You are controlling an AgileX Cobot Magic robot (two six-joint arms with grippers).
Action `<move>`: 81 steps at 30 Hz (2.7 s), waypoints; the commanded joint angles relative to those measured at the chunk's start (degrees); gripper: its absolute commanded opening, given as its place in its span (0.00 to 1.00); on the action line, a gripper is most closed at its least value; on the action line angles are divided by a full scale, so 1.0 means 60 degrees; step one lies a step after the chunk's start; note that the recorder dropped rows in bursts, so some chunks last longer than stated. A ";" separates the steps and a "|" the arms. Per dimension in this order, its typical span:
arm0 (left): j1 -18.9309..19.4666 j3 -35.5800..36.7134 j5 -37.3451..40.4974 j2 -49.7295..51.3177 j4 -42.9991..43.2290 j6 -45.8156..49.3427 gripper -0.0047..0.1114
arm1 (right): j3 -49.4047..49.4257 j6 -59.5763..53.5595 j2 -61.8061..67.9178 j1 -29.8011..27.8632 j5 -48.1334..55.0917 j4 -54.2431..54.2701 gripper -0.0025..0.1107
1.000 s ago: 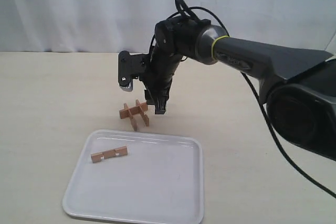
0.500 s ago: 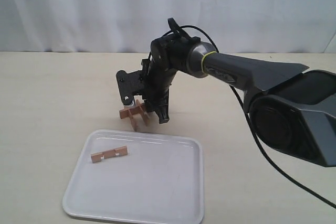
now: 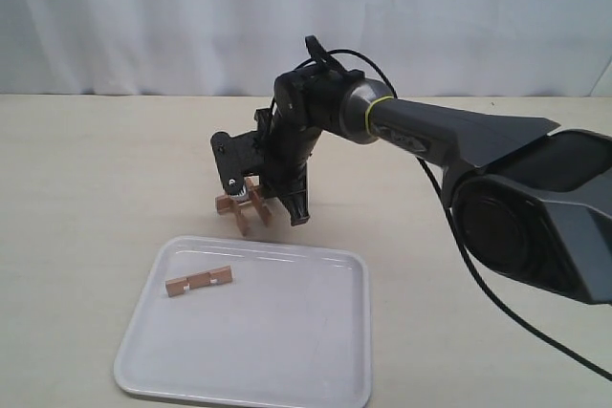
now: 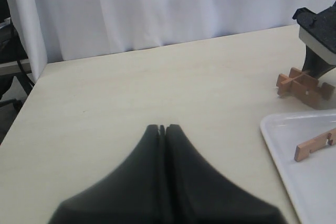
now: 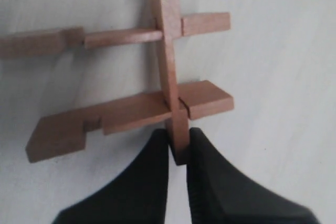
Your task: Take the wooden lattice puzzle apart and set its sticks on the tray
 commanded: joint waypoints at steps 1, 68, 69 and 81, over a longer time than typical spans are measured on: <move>-0.0001 0.0014 -0.0088 -0.0007 0.0011 -0.0077 0.04 | 0.0001 -0.0076 -0.0082 -0.0038 0.0075 -0.0017 0.06; -0.0001 0.0014 -0.0088 -0.0007 0.0011 -0.0077 0.04 | 0.0010 0.0926 -0.0226 0.0136 0.1024 -0.0643 0.07; -0.0001 0.0014 -0.0088 -0.0007 0.0011 -0.0077 0.04 | 0.0010 0.0945 -0.0226 0.0136 0.0994 -0.0667 0.06; -0.0001 0.0014 -0.0088 -0.0007 0.0011 -0.0077 0.04 | 0.0010 0.0964 -0.0608 0.0136 0.1210 -0.0708 0.06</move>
